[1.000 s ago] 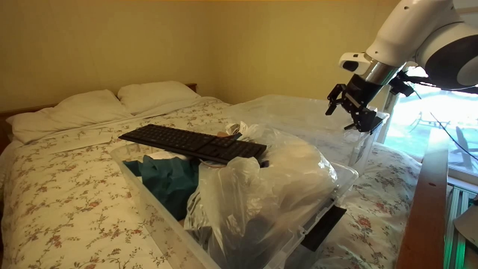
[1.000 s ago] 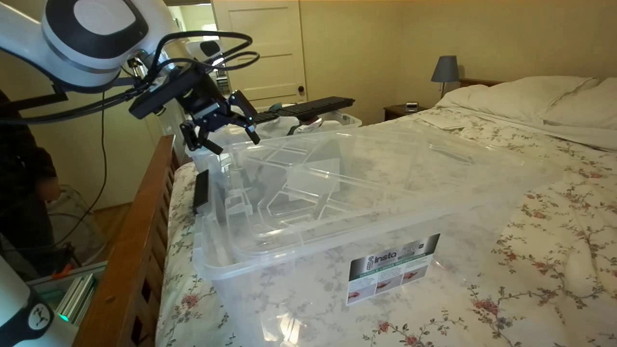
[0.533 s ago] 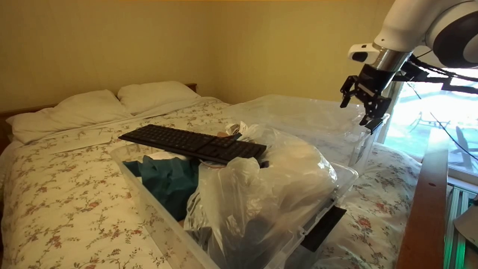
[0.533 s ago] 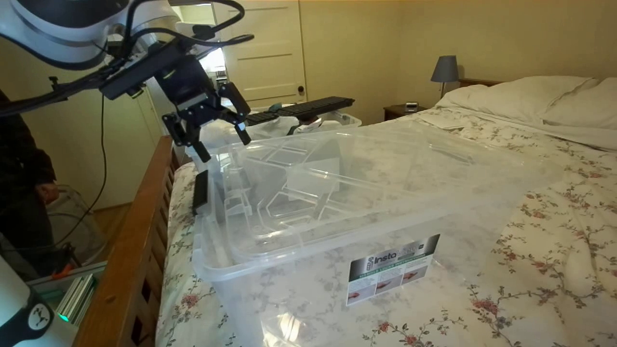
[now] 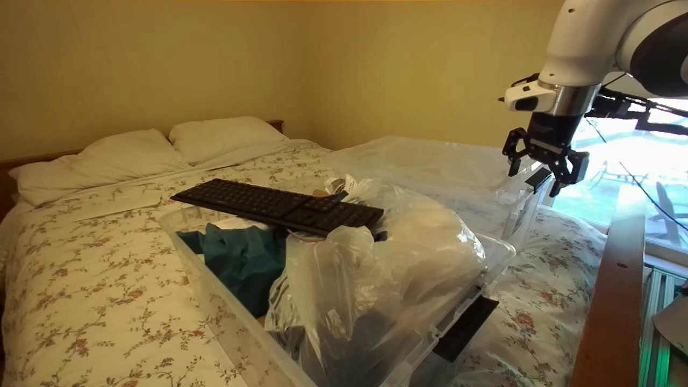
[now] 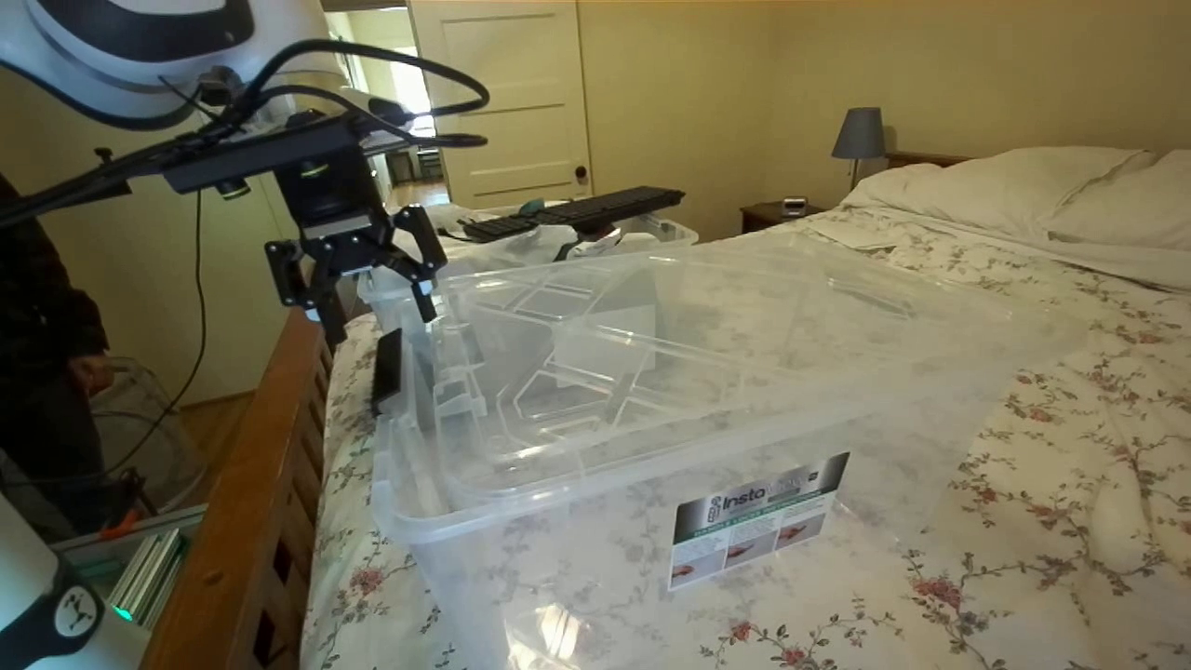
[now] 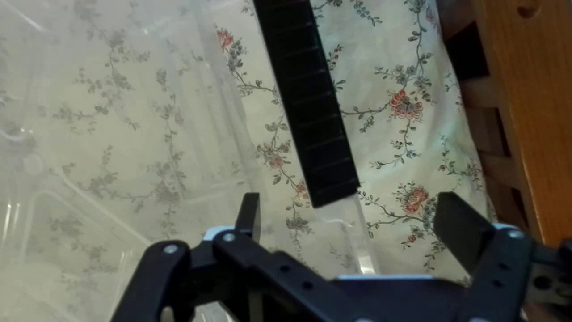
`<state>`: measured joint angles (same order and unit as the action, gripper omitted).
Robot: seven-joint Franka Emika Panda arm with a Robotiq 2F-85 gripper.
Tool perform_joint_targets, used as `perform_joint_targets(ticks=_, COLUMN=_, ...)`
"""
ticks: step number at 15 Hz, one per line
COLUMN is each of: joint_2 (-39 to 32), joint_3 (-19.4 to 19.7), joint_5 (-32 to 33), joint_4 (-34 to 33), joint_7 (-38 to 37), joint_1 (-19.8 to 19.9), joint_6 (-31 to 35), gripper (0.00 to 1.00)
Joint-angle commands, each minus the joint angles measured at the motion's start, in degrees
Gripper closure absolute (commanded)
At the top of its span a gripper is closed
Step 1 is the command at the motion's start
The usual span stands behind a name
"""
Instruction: Completely open the storage crate on the right
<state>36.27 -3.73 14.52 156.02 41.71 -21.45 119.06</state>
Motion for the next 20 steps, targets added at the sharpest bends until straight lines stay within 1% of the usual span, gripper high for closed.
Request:
perform_joint_targets(ticks=1, joint_2=1.1, joint_3=0.0, joint_5=-4.1, joint_4=-0.8, joint_7=3.6, joint_1=-2.4, joint_6=-0.7, gripper=0.0)
perform_joint_targets(ticks=3, joint_2=2.5, joint_3=-0.8, joint_5=-5.0, joint_4=0.1, joint_7=3.2, joint_1=-3.6, joint_6=3.3, gripper=0.0)
perform_joint_targets(ticks=4, joint_2=2.3, joint_3=-1.6, joint_5=-5.1, joint_4=1.4, joint_7=1.9, joint_1=-4.2, joint_6=7.8, gripper=0.0)
perform_joint_targets(ticks=7, joint_2=-0.7, joint_3=-2.2, joint_5=-8.2, joint_4=2.1, joint_7=1.9, joint_1=-6.7, joint_6=13.5, gripper=0.0)
perform_joint_targets(ticks=8, joint_2=-1.5, joint_3=-2.5, joint_5=-8.3, joint_4=2.9, joint_7=1.7, joint_1=-6.9, joint_6=16.0, gripper=0.0)
perform_joint_targets(ticks=9, joint_2=-4.0, joint_3=-2.8, joint_5=-8.3, joint_4=1.3, joint_7=2.1, joint_1=-7.0, joint_6=18.0, gripper=0.0)
perform_joint_targets(ticks=11, joint_2=-4.5, joint_3=-3.4, joint_5=-7.2, joint_4=1.7, joint_7=1.1, joint_1=-6.4, joint_6=20.8, gripper=0.0)
perform_joint_targets(ticks=14, joint_2=-5.6, joint_3=-4.3, joint_5=-5.1, joint_4=0.5, joint_7=-0.3, joint_1=-4.7, joint_6=25.8, gripper=0.0)
perform_joint_targets(ticks=18, joint_2=-7.0, joint_3=-4.6, joint_5=-3.1, joint_4=-2.5, joint_7=-1.9, joint_1=-1.2, joint_6=25.0, gripper=0.0)
perform_joint_targets(ticks=20, joint_2=-8.4, joint_3=-5.6, joint_5=0.4, joint_4=-2.4, joint_7=-3.5, joint_1=1.6, joint_6=28.3, gripper=0.0)
